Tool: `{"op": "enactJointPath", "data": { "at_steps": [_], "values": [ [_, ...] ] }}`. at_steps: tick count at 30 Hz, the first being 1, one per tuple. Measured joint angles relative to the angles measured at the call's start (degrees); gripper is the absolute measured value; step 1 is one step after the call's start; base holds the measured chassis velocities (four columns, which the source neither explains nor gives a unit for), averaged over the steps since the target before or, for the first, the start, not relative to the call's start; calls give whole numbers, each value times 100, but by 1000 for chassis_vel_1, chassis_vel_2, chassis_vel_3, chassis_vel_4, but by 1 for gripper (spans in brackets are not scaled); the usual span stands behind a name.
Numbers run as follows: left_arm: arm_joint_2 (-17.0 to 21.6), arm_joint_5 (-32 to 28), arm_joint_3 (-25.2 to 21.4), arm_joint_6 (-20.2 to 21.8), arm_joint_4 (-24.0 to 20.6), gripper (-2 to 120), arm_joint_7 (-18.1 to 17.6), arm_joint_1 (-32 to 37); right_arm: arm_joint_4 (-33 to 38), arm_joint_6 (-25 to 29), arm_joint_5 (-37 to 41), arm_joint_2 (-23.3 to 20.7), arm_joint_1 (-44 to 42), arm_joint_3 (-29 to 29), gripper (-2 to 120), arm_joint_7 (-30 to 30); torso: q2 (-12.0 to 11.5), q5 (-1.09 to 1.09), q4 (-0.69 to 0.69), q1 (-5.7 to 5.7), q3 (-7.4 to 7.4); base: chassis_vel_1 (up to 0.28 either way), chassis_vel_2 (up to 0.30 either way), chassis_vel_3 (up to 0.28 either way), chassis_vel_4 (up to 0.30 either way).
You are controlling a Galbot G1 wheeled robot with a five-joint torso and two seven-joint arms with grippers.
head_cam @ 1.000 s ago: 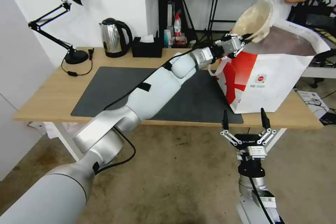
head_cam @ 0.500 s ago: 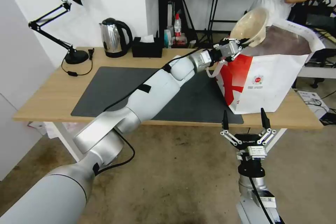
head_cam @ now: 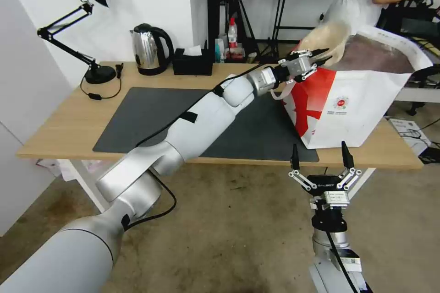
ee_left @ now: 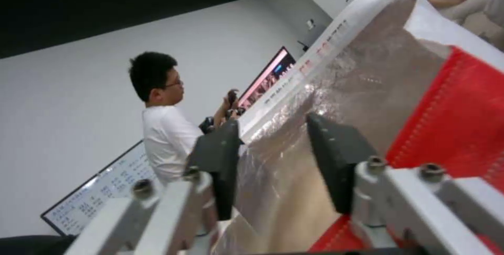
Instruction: Pick up the trash from the table and place it into the takeout bag.
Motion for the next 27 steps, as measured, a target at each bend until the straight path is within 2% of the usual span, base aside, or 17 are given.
{"op": "enactJointPath", "data": {
  "at_steps": [4,5,8,9,11,14,15,17,19,23,24,27],
  "values": [
    [2,-27,-50,2,-73,54,-9,-21,0,0,0,0,0,0,100,0,0,0,0,0,0,0,0,0,0],
    [2,-27,-50,2,-73,54,-9,-21,0,0,0,0,0,0,100,0,0,0,0,0,0,0,0,0,0],
    [4,-56,-63,2,-84,69,-13,-74,0,0,0,0,0,0,100,0,0,0,0,0,0,0,0,0,0],
    [4,-56,-63,2,-84,69,-13,-74,0,0,0,0,0,0,100,0,0,0,0,0,0,0,0,0,0],
    [4,-84,-64,2,-94,79,-14,-104,0,0,0,0,0,0,100,0,0,0,0,0,0,0,0,0,0],
    [4,-86,-64,2,-95,79,-14,-105,0,0,0,0,0,0,100,0,0,0,0,0,0,0,0,0,0],
    [4,-104,-63,2,-108,91,-15,-117,0,0,0,0,0,0,100,0,0,0,0,0,0,0,0,0,0],
    [7,-178,-58,3,-176,98,-23,-138,0,0,0,0,0,0,100,0,0,0,0,0,0,0,0,0,0],
    [27,-219,-59,3,-264,100,-137,-153,0,0,0,0,0,0,100,0,0,0,-1,0,0,0,0,0,0],
    [317,-389,-383,32,-742,100,-821,-181,0,0,0,0,0,0,100,0,0,0,-1,0,0,0,0,0,0],
    [317,-389,-383,32,-742,100,-821,-181,0,0,0,0,0,0,100,0,0,0,-1,0,0,0,0,0,0],
    [711,-562,-592,69,-1034,100,-1090,-151,0,0,0,0,0,0,100,0,0,-1,0,0,0,0,0,0,0]
  ]
}}
